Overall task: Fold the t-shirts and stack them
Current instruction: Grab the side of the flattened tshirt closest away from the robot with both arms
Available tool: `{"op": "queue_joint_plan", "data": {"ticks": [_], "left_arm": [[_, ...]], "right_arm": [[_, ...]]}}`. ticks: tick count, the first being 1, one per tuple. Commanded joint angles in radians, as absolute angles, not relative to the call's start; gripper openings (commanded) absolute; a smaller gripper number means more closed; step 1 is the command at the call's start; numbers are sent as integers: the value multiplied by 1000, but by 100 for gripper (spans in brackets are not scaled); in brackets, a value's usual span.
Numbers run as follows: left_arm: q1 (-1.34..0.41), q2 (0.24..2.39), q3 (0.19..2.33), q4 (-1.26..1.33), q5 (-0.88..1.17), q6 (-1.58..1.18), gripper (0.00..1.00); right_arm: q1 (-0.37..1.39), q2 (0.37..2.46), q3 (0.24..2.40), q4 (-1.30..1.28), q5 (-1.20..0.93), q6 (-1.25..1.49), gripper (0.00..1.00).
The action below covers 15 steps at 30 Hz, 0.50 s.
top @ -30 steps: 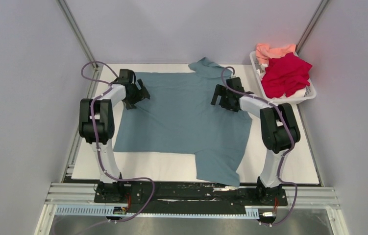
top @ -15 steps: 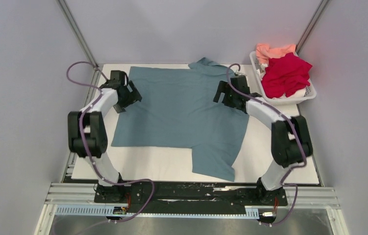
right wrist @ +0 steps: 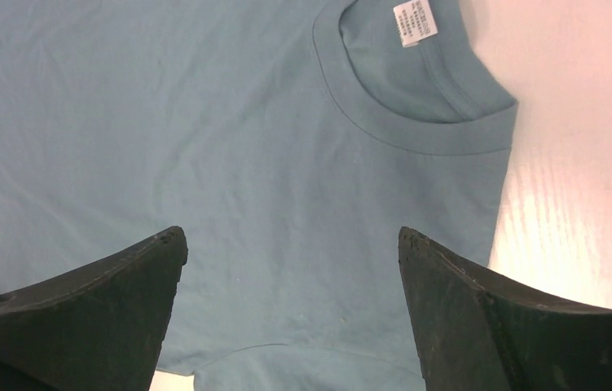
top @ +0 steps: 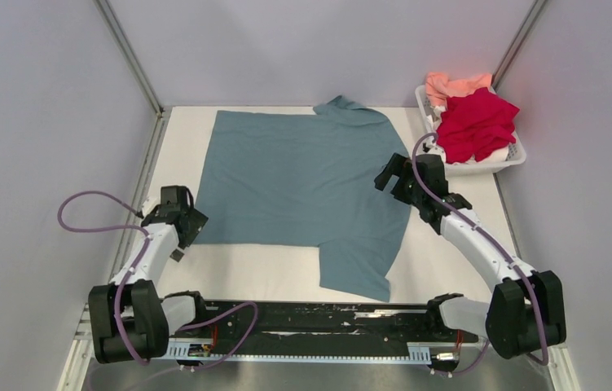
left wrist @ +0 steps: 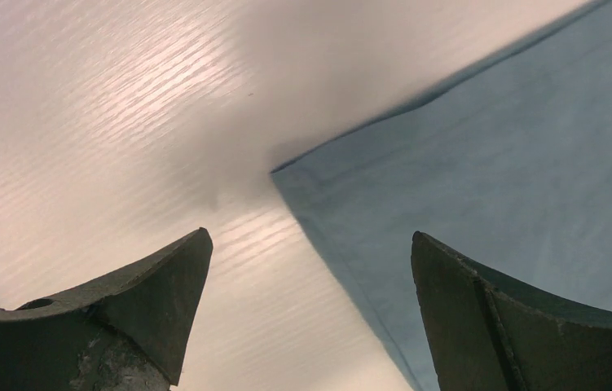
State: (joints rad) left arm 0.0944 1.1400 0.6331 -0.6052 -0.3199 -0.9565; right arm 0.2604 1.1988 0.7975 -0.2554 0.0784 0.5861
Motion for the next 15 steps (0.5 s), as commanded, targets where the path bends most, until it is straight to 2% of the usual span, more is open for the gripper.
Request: {"op": "queue_joint_plan", "data": {"ticks": [1, 8, 14, 15], "left_arm": [[135, 1085, 558, -480, -281, -1019, 100], [147, 1216, 549, -354, -213, -1032, 96], [148, 1321, 557, -303, -172, -1043, 84], [148, 1335, 557, -299, -166, -1044, 79]], "right_arm": [[264, 1232, 811, -235, 17, 597, 100], [264, 1272, 826, -226, -62, 583, 100], [263, 1249, 816, -227, -29, 589, 100], [265, 1245, 814, -226, -27, 589, 100]]}}
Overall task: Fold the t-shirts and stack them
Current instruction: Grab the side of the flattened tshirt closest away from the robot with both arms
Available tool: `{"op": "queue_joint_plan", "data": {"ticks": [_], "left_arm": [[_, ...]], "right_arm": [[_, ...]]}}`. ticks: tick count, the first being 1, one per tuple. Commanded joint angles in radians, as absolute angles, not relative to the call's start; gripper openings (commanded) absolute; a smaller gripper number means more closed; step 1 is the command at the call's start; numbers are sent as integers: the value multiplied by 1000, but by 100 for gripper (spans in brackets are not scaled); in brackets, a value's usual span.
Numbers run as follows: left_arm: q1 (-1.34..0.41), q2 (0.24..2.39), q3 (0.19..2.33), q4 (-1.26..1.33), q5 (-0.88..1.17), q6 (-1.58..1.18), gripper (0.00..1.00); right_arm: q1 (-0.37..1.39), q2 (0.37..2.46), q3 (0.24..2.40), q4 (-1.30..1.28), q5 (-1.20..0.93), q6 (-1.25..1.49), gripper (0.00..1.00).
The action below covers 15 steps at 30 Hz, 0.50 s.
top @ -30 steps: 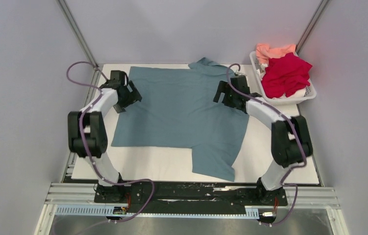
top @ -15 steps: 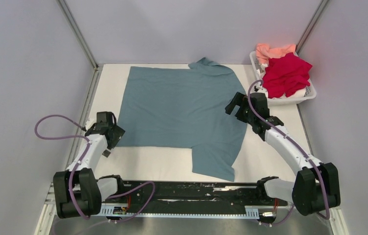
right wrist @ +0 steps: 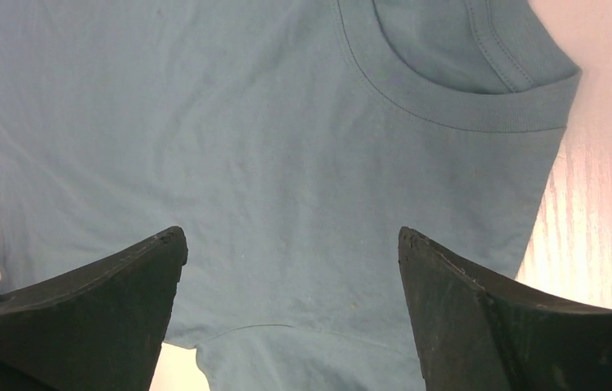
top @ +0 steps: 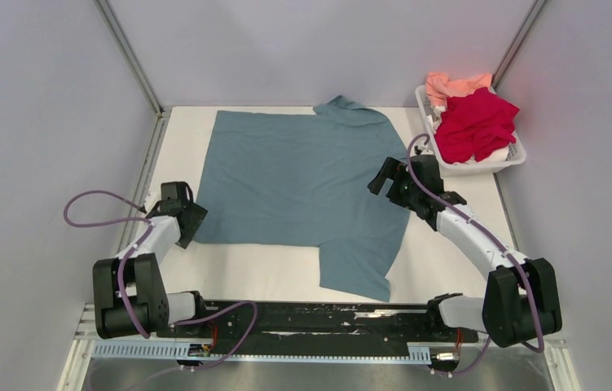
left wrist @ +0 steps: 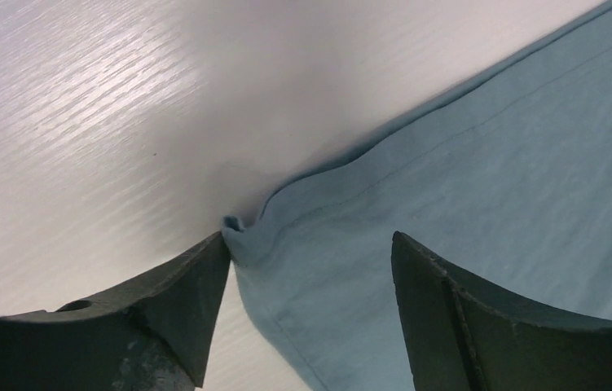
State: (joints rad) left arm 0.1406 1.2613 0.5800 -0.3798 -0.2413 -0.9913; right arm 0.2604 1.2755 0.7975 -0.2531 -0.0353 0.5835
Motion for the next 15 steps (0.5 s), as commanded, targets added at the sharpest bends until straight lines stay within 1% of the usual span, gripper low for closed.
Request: {"op": "queue_joint_plan", "data": {"ticks": [1, 2, 3, 4, 7, 9, 10, 11, 12, 13, 15], "left_arm": [[148, 1340, 558, -294, -160, -1045, 76], [149, 1347, 559, -293, -159, -1045, 71], [149, 1348, 559, -294, -162, -1047, 69], [148, 1349, 560, -295, -166, -1046, 63], [149, 1346, 556, -297, -174, -1045, 50], [149, 1348, 553, -292, -172, -1042, 36], [148, 1350, 552, -290, -170, -1042, 31], [149, 1357, 552, -288, -164, -1038, 23], [149, 1360, 553, -287, -160, -1037, 18], [149, 1369, 555, -288, -154, -1034, 6], [150, 1378, 561, -294, -148, -1031, 0]], "right_arm": [[264, 1240, 812, -226, -24, 590, 100], [264, 1237, 811, -226, -21, 590, 100], [264, 1234, 809, -226, -19, 592, 100], [264, 1232, 809, -226, -17, 593, 100], [263, 1235, 809, -228, -18, 595, 100], [263, 1243, 810, -227, -23, 597, 100], [263, 1246, 810, -227, -24, 598, 100], [263, 1249, 810, -227, -28, 600, 100], [264, 1252, 810, -227, -32, 602, 100], [263, 1252, 810, -227, -36, 603, 100], [266, 1250, 809, -227, -49, 594, 100]]}}
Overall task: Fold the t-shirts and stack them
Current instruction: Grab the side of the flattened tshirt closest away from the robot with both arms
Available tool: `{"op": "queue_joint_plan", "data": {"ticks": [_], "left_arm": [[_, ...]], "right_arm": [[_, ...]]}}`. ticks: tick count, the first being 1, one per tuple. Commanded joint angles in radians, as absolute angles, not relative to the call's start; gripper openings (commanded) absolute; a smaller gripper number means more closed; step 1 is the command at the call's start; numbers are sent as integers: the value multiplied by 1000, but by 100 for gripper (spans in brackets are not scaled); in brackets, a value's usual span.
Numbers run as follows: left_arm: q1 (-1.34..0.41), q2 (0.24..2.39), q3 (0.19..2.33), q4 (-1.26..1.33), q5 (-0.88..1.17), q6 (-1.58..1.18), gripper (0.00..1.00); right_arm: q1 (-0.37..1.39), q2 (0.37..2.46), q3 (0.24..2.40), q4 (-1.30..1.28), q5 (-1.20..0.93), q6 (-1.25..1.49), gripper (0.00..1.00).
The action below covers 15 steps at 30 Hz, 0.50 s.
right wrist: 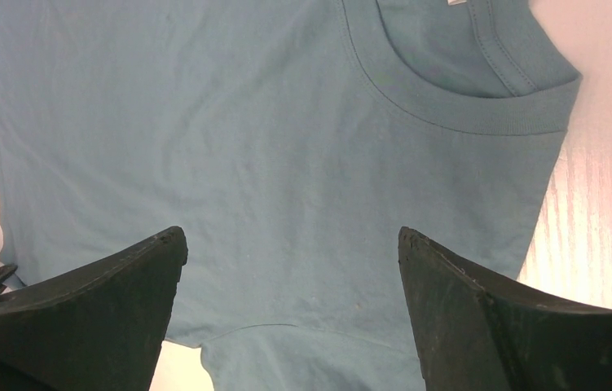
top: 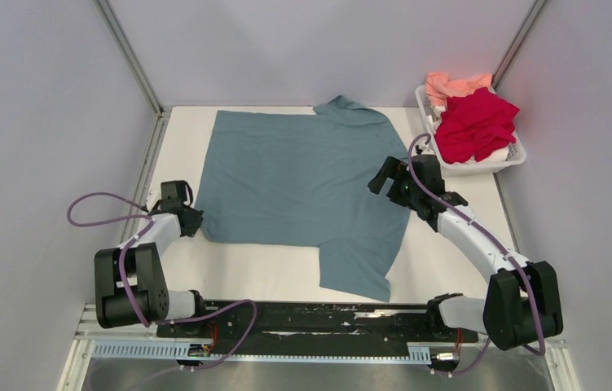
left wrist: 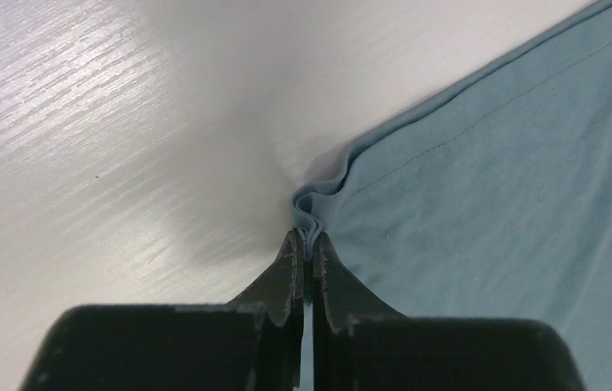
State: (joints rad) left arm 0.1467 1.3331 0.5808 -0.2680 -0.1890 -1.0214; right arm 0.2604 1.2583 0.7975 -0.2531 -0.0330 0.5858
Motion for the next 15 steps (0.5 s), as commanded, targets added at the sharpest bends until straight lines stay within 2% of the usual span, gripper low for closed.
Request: {"op": "queue_joint_plan", "data": {"ticks": [1, 8, 11, 15], "left_arm": [[150, 1379, 563, -293, -142, -1023, 0], [148, 1343, 564, -301, -136, -991, 0], [149, 1297, 547, -302, -149, -983, 0], [149, 1262, 522, -294, -154, -980, 0]], "right_arm": [[270, 1248, 809, -228, -55, 583, 100], [459, 1224, 860, -377, 53, 484, 99], [663, 1216, 923, -598, 104, 462, 97], [867, 1199, 867, -741, 42, 502, 93]]}}
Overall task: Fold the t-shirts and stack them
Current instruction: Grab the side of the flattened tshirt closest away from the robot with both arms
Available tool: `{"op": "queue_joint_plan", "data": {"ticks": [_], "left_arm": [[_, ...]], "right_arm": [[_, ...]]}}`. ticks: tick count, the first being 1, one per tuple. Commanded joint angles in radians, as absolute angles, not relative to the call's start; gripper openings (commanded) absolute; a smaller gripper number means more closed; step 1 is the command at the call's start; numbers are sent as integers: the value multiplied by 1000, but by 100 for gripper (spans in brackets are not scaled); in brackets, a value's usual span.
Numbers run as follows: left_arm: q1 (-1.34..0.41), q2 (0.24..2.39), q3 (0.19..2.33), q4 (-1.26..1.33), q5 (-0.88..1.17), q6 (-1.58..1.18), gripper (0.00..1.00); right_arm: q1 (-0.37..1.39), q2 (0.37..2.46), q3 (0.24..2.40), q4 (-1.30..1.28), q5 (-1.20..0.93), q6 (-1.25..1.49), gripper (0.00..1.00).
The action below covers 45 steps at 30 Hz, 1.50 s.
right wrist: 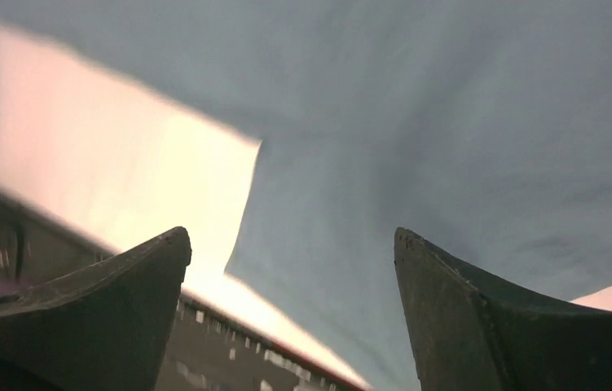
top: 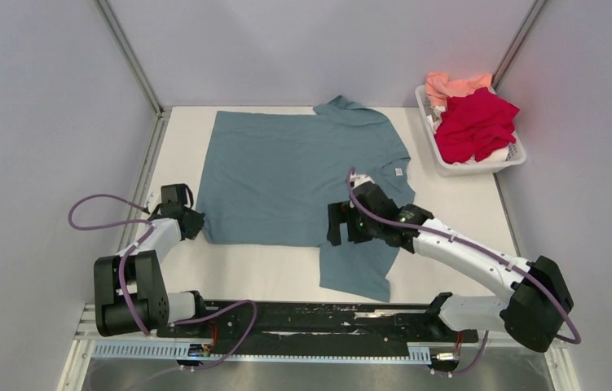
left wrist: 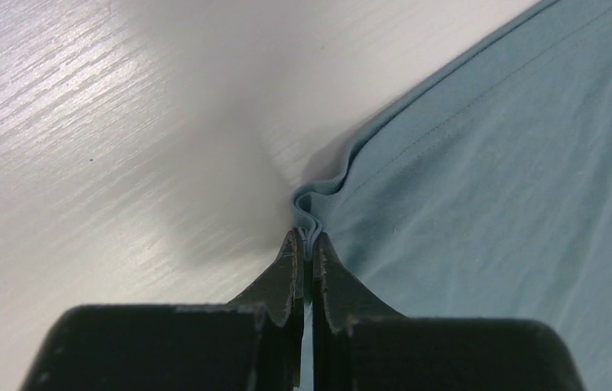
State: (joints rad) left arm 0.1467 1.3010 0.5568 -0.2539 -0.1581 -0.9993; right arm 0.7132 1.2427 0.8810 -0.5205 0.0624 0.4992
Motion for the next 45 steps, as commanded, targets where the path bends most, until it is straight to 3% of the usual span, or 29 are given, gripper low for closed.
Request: {"op": "queue_joint_plan", "data": {"ticks": [1, 8, 11, 19, 24, 28, 31, 35, 45], "left_arm": [[149, 1255, 519, -294, -154, -980, 0], [149, 1247, 509, -291, -136, -976, 0], [149, 1248, 509, -296, -140, -978, 0], [149, 1250, 505, -288, -130, -985, 0], [149, 1248, 507, -289, -125, -988, 0], [148, 1237, 507, -298, -126, -993, 0], [148, 1217, 507, -317, -128, -999, 0], [149, 1164, 504, -375, -156, -1024, 0], [149, 943, 438, -553, -280, -1097, 0]], "right_arm": [[909, 1196, 841, -756, 19, 517, 91], [1054, 1192, 712, -817, -55, 618, 75], [1072, 1212, 685, -814, -58, 624, 73], [1074, 1317, 659, -814, 167, 744, 68], [1096, 1360, 636, -756, 185, 792, 57], [1146, 1381, 650, -746, 177, 809, 32], [1179, 1391, 667, -761, 148, 817, 22], [1208, 1381, 701, -835, 115, 810, 1], [1287, 1232, 743, -973, -143, 706, 0]]}}
